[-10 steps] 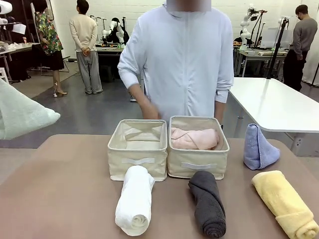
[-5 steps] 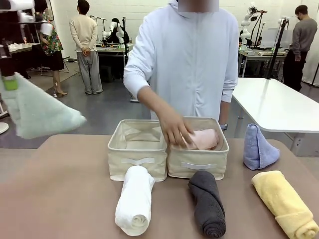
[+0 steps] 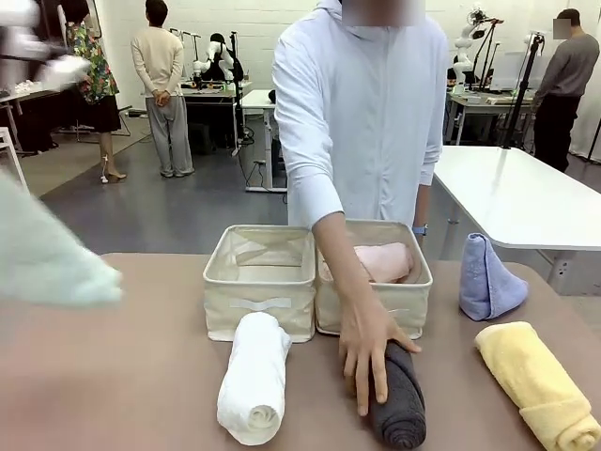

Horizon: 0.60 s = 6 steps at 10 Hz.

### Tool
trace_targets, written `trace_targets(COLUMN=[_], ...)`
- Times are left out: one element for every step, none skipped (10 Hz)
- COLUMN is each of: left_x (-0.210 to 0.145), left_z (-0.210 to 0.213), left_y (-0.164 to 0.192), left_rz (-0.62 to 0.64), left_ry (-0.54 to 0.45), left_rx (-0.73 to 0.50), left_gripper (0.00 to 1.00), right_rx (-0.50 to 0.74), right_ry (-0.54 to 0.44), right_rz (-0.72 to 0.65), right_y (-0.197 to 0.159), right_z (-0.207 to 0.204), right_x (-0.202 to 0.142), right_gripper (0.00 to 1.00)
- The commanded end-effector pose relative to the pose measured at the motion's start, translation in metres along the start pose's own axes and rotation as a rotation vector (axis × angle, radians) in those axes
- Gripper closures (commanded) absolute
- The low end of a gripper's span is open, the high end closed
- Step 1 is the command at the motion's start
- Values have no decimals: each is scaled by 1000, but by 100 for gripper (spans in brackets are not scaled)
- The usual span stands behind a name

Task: Sort the towels based on their folding style.
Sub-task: Pick up one triangle-folded towel and place it in the left Fabric basket.

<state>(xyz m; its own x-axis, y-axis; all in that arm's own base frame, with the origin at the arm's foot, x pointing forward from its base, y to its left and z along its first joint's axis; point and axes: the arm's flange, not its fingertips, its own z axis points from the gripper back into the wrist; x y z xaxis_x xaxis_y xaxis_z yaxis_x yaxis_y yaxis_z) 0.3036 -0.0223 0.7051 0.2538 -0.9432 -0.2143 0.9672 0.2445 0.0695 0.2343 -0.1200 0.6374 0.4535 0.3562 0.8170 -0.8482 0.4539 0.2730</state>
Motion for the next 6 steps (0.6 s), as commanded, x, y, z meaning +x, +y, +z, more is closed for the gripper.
trace_targets(left_x=[-71, -74, -74, -77, -80, -75], left_z=[-20, -27, -25, -30, -30, -26], left_y=[-12, -8, 4, 3, 5, 13], left_rz=[133, 137, 133, 144, 163, 159], left_ry=[-99, -99, -100, -106, -119, -129], left_rx=[62, 46, 28, 20, 20, 19], left_gripper=[86, 86, 86, 86, 86, 86], right_rx=[15, 15, 15, 15, 15, 15], right_ry=[-17, -17, -17, -17, -17, -17], right_rz=[1, 1, 1, 1, 1, 1], right_y=[0, 0, 0, 0, 0, 0], right_z=[0, 0, 0, 0, 0, 0], right_x=[3, 3, 3, 3, 3, 3], right_gripper=[0, 0, 0, 0, 0, 0])
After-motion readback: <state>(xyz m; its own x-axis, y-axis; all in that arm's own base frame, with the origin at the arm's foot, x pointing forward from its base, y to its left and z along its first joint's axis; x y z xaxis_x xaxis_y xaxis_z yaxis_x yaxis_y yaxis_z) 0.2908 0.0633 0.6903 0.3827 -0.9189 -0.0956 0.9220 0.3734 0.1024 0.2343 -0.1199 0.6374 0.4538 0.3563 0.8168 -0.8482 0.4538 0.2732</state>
